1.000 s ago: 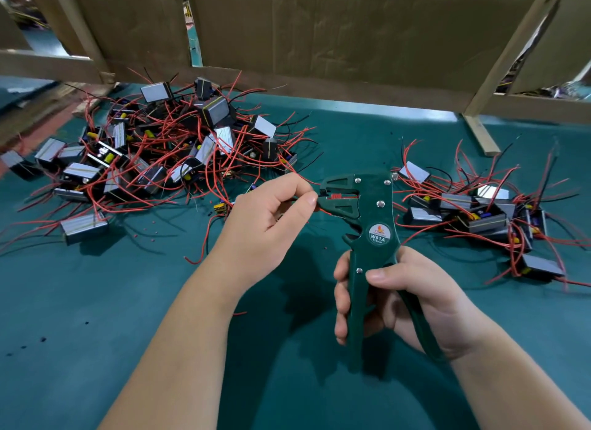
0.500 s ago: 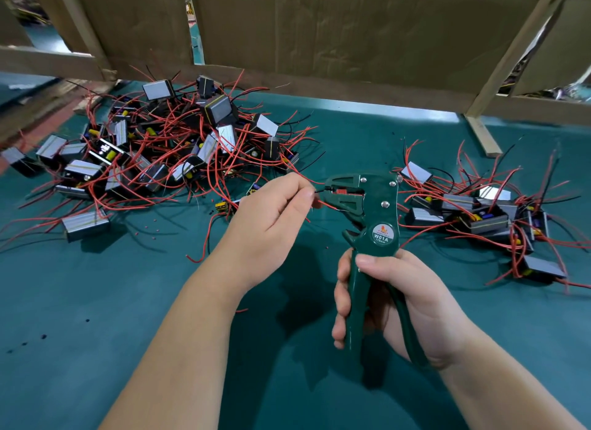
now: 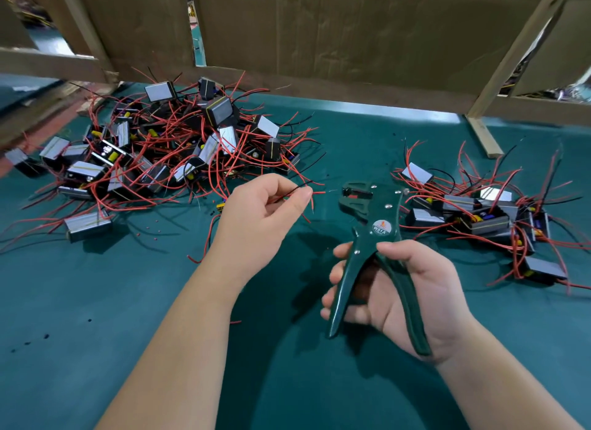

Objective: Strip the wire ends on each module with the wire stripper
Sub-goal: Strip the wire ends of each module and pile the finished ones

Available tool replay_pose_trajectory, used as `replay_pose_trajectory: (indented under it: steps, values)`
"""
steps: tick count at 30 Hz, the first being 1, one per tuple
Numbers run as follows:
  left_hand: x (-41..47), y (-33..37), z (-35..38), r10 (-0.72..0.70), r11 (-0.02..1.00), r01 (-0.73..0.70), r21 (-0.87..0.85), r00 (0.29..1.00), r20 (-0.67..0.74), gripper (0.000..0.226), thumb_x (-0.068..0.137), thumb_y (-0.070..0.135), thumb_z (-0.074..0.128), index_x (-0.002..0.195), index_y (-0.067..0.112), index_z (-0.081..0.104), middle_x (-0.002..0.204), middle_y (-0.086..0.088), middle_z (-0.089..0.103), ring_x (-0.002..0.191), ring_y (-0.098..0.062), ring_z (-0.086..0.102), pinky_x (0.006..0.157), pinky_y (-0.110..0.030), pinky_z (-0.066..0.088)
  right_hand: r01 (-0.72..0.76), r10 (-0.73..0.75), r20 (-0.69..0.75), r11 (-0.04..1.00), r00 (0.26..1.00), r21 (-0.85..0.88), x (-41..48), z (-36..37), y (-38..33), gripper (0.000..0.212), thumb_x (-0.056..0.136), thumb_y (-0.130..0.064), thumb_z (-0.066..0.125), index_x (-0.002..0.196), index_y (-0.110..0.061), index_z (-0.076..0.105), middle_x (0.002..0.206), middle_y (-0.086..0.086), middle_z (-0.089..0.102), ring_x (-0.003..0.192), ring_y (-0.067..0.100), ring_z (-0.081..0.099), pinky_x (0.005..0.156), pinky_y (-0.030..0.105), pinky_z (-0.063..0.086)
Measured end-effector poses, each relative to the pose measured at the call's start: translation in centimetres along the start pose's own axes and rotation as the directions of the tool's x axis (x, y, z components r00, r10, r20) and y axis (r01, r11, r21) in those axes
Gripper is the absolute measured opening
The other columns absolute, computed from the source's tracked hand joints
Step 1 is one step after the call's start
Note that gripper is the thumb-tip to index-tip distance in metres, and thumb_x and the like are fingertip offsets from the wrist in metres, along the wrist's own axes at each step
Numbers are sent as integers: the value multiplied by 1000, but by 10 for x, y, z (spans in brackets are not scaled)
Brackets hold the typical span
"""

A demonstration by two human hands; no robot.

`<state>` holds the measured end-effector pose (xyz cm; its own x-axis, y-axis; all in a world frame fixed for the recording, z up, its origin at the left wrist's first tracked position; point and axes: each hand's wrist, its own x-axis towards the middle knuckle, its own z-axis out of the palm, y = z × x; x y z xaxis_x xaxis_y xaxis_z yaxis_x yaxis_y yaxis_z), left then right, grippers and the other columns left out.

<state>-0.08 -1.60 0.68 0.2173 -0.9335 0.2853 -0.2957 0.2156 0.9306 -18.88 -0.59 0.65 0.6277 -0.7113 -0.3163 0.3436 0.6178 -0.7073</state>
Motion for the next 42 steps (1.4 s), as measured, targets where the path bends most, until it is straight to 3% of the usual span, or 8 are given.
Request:
replay_pose_trajectory:
  steps: [8,20,25,27,30,34,39,42]
  values:
    - [-2,4,-1,-12,996,13,-84,1000,16,17,87,13,67,71,16,65,59,10,54,57,-9,42,51,-21,34,-42,58,230,997,972,-71,-3,5,6,48,61,-34,77,97,-5,67,83,21,62,73,39,64,72,50,54]
    - [-2,6,-2,79,993,-71,-93,993,87,12,91,9,63,79,12,63,61,18,54,52,2,42,54,-7,34,-16,36,162,992,986,-124,-5,4,4,45,56,-34,80,88,-6,64,73,21,60,62,35,62,63,47,54]
    - [-4,1,1,17,1000,-15,-16,996,83,17,93,35,46,100,26,59,59,13,41,56,-6,36,56,-20,33,45,-55,-62,989,997,-143,-4,13,8,20,66,-29,66,66,-10,58,55,14,49,41,27,49,48,36,48]
    - [-3,-2,2,-25,1000,26,-10,992,127,18,97,29,43,104,28,60,57,13,40,55,-7,36,55,-21,32,77,-92,-148,992,985,-104,-2,13,7,21,61,-27,65,64,-10,53,52,11,44,37,24,42,45,32,45]
    - [-3,0,9,-44,998,37,42,985,167,26,101,10,41,103,24,62,51,17,43,46,0,35,46,-12,30,117,-118,-65,993,991,-17,0,9,7,33,60,-36,65,76,-8,62,65,14,56,52,31,56,55,42,53]
    - [0,4,13,-197,961,208,-182,977,77,27,102,6,38,90,19,59,53,13,51,50,-2,45,55,-14,41,239,-236,64,970,970,-50,4,6,9,55,52,-37,82,95,-5,71,96,20,66,75,41,65,71,53,55]
    - [1,12,15,-342,699,325,-637,934,100,25,101,8,40,100,12,64,63,5,50,54,-7,44,52,-20,44,159,-140,112,971,984,-181,6,11,17,47,61,-24,66,106,-11,72,85,22,65,70,40,64,71,55,53]
    - [2,14,11,-348,583,343,-737,925,155,25,101,12,40,112,9,61,81,-10,47,58,-14,42,40,-15,35,136,-102,175,971,979,-195,7,14,20,54,65,-21,64,119,-11,65,82,26,63,74,40,64,73,52,53]
